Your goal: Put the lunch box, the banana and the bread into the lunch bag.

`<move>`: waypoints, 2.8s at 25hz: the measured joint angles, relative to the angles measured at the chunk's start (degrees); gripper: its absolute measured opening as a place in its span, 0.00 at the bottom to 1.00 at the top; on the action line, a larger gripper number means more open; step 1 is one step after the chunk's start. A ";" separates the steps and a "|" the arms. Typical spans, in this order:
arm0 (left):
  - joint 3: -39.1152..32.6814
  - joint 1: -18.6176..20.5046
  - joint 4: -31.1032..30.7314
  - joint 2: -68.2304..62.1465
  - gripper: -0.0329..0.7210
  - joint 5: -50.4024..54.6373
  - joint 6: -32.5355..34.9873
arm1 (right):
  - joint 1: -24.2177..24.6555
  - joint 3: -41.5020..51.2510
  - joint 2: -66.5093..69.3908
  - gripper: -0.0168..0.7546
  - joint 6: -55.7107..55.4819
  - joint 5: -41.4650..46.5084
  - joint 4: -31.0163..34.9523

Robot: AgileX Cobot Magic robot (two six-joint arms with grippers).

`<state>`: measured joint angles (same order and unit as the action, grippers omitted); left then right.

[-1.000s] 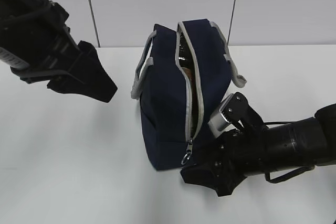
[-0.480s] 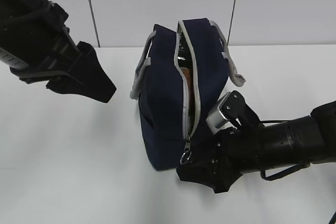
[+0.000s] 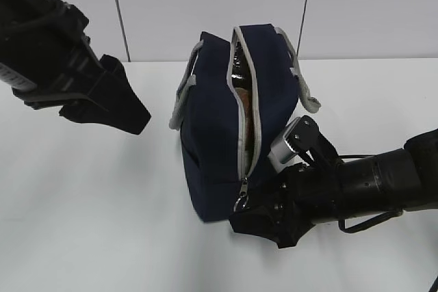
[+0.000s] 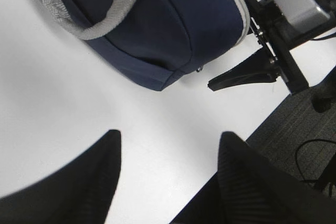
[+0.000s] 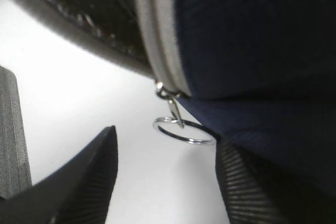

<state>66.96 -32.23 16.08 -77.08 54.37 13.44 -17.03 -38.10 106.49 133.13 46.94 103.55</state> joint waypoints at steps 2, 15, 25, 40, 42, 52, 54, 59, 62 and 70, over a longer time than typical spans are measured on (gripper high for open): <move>0.00 0.00 -0.10 0.00 0.59 0.00 0.00 | 0.00 0.00 0.00 0.60 0.00 0.14 0.00; 0.00 0.00 -0.27 0.00 0.59 0.00 0.00 | 0.00 -0.09 0.00 0.60 -10.64 -6.39 -7.06; 0.00 0.00 -0.42 0.00 0.59 0.18 0.00 | 0.00 -0.09 0.00 0.60 -14.28 -3.11 -12.78; 0.00 0.00 -0.46 0.00 0.59 0.45 0.00 | 0.00 -0.09 -0.12 0.60 -11.06 -2.39 -11.54; 0.00 0.00 -0.53 0.00 0.59 0.45 0.00 | 0.00 -0.09 -1.16 0.60 -11.06 -2.39 -11.54; 0.00 0.00 -0.58 0.00 0.59 0.45 0.00 | 0.00 1.97 -7.42 0.60 -11.83 -2.85 -13.03; 0.00 0.00 -0.58 0.00 0.59 0.45 0.00 | 0.00 3.54 -7.42 0.60 -9.55 -3.10 -11.10; 0.00 0.00 -0.58 0.00 0.59 0.45 0.00 | 0.00 5.03 -7.42 0.60 -1.49 -3.58 -4.57; 0.00 0.00 -0.58 0.00 0.59 0.45 0.00 | 0.00 5.03 -7.42 0.60 1.02 -3.86 -2.20; 0.00 0.00 -0.58 0.00 0.59 0.63 0.00 | 0.00 5.33 -7.42 0.60 1.86 -3.98 -0.95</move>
<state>66.96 -32.23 15.50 -77.08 55.00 13.44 -17.03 -32.77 99.08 134.99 42.96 102.60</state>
